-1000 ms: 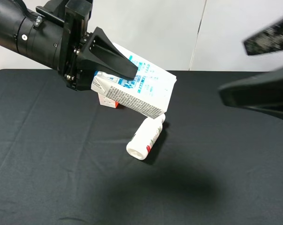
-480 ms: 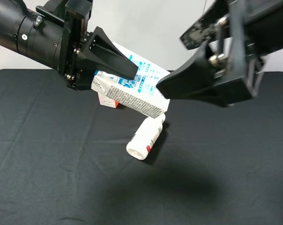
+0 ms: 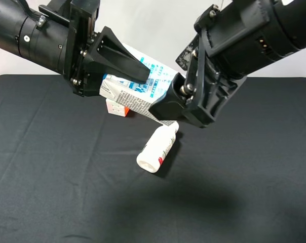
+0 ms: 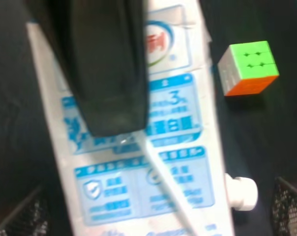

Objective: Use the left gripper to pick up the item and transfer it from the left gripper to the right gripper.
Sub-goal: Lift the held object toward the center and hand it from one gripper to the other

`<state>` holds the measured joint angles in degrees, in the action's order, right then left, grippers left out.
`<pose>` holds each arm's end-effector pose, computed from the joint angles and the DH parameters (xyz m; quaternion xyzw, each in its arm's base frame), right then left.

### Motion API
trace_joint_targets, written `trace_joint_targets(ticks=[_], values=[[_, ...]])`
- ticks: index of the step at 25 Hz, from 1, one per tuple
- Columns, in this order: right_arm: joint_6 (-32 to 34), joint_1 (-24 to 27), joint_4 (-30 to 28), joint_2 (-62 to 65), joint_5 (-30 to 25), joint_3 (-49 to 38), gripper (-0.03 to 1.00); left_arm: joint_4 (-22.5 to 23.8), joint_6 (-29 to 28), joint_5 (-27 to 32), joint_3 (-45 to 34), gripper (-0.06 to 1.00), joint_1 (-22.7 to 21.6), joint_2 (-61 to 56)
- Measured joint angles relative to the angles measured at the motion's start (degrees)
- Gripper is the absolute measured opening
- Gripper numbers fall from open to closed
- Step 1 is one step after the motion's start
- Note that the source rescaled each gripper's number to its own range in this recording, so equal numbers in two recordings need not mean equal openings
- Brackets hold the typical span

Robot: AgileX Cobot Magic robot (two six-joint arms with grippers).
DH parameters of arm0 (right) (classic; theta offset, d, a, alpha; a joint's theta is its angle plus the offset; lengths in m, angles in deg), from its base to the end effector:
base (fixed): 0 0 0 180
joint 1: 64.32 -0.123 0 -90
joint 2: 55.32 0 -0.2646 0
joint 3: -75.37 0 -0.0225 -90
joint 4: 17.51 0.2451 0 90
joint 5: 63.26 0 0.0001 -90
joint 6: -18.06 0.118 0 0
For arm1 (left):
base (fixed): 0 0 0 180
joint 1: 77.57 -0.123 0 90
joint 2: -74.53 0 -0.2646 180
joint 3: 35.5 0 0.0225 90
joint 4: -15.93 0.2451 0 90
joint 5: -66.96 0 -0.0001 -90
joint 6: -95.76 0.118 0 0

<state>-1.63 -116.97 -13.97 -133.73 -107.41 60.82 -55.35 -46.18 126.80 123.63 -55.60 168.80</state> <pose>0.1616 0.2201 0.3057 -0.5388 0.7586 0.1306 0.3424 0.2335 -0.1985 0.2483 0.1720 0.8383 -0.5061 0.1075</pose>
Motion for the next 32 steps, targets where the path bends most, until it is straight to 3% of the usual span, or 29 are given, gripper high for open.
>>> trace_joint_targets(ticks=[32], values=[[1.76,0.0,0.19,-8.23,4.78,0.9,0.98,-1.33,0.02,-1.63,0.0,0.0,0.0,0.0]])
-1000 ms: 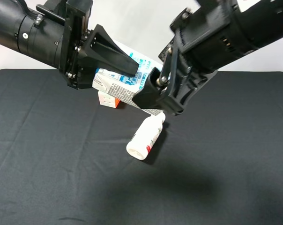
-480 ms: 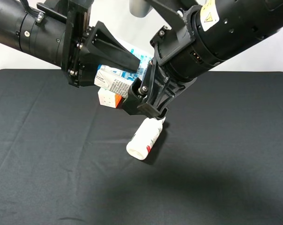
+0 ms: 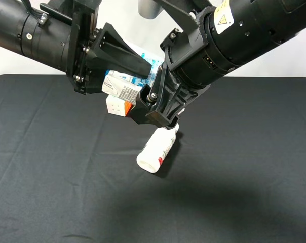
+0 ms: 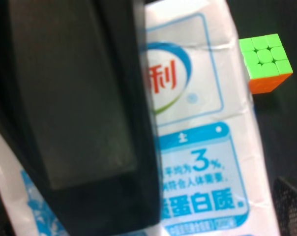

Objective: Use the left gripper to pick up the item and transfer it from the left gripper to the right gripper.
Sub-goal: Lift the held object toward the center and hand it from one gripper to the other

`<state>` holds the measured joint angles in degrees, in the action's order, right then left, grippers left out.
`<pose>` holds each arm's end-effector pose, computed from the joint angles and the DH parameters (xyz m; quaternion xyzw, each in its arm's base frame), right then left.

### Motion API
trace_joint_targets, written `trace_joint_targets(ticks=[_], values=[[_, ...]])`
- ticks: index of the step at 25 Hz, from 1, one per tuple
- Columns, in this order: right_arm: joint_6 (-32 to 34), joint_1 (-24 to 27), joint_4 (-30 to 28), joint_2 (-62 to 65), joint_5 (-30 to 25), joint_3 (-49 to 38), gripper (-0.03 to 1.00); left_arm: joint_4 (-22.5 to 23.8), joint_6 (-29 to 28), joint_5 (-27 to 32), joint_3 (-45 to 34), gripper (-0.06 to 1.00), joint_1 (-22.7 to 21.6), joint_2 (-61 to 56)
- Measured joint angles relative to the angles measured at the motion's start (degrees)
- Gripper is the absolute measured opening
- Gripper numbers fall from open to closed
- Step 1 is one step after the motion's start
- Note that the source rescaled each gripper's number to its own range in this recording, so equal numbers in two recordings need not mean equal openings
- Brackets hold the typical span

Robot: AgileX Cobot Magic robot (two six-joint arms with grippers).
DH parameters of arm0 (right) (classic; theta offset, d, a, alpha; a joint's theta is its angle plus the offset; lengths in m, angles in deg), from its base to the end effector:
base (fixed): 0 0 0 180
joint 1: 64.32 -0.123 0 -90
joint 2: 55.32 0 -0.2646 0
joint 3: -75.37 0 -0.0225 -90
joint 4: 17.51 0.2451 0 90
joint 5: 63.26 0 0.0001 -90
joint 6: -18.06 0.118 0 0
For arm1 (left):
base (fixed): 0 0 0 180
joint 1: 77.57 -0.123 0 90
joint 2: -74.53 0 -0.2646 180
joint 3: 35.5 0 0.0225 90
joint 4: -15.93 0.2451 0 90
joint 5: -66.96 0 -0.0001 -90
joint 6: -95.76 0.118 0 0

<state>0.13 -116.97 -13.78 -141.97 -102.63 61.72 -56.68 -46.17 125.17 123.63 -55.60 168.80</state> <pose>0.1818 0.2462 0.2756 -0.5285 0.7753 0.1296 0.3205 0.2374 -0.1990 0.2496 0.1582 0.8378 -0.5088 0.1192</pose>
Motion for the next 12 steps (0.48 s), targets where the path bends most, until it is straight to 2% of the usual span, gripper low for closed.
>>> trace_joint_targets(ticks=[1,3,12], values=[[0.0,0.0,0.0,0.0,0.0,0.0,0.85,0.0,0.0,0.0,0.0,0.0,0.0,0.0],[-0.09,0.0,0.05,0.0,-0.05,0.0,0.23,0.04,0.05,-0.05,0.0,0.0,0.0,0.0],[-0.2,0.0,0.05,0.0,-0.14,0.0,0.22,0.07,0.05,-0.11,0.0,0.0,0.0,0.0]])
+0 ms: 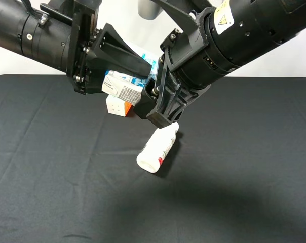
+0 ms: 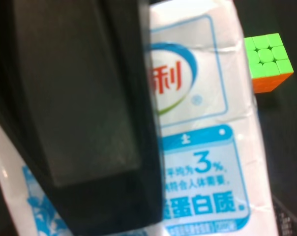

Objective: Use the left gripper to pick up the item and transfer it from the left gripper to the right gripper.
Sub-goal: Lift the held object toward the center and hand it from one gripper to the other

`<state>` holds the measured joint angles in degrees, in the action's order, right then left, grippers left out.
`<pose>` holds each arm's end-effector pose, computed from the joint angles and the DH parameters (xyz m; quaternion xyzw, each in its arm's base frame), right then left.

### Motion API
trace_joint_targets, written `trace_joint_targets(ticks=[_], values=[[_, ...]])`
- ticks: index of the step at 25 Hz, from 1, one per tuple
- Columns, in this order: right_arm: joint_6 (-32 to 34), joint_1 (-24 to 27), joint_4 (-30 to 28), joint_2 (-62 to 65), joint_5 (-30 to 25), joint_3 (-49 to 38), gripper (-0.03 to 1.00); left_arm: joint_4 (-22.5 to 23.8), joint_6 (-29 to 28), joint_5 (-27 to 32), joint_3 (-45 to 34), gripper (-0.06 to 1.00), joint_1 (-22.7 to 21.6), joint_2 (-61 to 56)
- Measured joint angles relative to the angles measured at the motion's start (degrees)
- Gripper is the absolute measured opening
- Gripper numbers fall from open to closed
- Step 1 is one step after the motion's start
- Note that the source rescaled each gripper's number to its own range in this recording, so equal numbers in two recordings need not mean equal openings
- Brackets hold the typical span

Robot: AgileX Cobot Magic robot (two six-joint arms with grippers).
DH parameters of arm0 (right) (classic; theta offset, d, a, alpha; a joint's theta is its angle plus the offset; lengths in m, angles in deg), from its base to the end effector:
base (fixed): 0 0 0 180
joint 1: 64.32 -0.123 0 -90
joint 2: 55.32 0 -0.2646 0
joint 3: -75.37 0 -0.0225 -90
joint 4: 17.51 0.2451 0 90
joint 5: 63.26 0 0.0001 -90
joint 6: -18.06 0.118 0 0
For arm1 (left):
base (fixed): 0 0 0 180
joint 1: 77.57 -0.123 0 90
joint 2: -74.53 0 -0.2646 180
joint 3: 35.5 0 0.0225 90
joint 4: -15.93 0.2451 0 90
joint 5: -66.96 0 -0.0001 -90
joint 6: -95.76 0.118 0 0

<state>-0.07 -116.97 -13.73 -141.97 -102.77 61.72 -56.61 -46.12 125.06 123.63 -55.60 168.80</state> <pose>0.1816 0.2461 0.2754 -0.5300 0.7748 0.1291 0.3195 0.2376 -0.1989 0.2494 0.1585 0.8381 -0.5080 0.1201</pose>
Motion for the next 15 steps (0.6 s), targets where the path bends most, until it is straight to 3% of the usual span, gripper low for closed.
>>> trace_joint_targets(ticks=[11,12,14,15], values=[[0.0,0.0,0.0,0.0,-0.07,0.0,0.22,0.0,0.0,0.17,0.0,0.0,0.0,0.0],[0.0,0.0,0.0,0.0,-0.07,0.0,0.22,0.0,0.0,0.23,0.0,0.06,0.0,0.0],[0.0,0.0,0.18,-0.06,-0.55,0.0,0.11,-0.95,0.06,1.04,0.08,0.34,0.0,-0.05],[0.05,0.0,0.18,-0.06,-0.98,0.0,0.06,-1.35,0.06,1.45,0.26,0.53,0.0,-0.1]])
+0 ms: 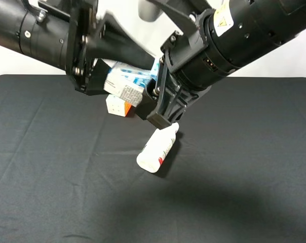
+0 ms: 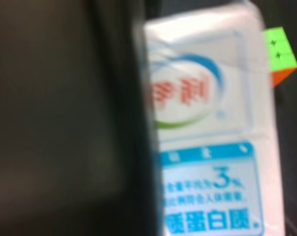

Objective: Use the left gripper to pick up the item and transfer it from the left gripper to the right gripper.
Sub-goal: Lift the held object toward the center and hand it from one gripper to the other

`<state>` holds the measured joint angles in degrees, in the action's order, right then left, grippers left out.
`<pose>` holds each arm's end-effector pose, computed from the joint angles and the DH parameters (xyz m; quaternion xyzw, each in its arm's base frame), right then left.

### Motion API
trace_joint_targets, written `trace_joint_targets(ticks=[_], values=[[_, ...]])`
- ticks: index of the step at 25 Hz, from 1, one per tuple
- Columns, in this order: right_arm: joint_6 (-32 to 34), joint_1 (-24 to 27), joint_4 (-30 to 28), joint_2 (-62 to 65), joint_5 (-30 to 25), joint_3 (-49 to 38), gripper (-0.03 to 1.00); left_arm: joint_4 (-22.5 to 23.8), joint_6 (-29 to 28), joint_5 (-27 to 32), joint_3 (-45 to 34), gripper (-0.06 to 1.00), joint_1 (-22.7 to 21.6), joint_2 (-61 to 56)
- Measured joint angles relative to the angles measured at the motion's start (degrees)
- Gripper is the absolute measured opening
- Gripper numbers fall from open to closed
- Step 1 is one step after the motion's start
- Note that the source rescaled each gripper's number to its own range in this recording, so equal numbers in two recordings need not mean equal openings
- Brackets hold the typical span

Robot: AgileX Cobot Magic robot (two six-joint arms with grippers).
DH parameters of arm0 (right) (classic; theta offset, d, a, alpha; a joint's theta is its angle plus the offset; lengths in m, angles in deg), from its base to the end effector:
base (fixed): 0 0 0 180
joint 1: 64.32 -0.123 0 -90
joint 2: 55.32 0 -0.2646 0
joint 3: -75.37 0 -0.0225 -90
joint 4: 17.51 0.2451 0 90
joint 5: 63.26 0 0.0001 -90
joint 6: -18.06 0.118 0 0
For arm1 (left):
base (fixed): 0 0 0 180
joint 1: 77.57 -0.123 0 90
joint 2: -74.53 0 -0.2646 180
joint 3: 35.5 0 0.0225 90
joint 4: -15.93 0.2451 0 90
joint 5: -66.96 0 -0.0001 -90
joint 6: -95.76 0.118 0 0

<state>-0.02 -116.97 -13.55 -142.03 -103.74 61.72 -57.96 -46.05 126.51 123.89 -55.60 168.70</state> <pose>0.1805 0.2452 0.2738 -0.5309 0.7778 0.1281 0.3109 0.2357 -0.2005 0.2539 0.1590 0.8304 -0.5217 0.1143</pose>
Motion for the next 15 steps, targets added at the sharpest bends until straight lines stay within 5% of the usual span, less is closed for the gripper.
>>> trace_joint_targets(ticks=[2,4,15], values=[[0.06,0.0,0.0,-0.28,-0.15,0.0,0.05,-0.63,0.0,0.42,0.12,0.81,0.0,0.0],[0.11,0.0,0.0,-0.45,-0.15,0.0,0.05,-0.63,0.0,0.82,0.12,0.92,0.0,0.0],[0.15,0.0,0.0,-0.45,-0.14,0.0,0.04,-0.44,0.05,3.31,0.12,1.0,0.0,0.0]])
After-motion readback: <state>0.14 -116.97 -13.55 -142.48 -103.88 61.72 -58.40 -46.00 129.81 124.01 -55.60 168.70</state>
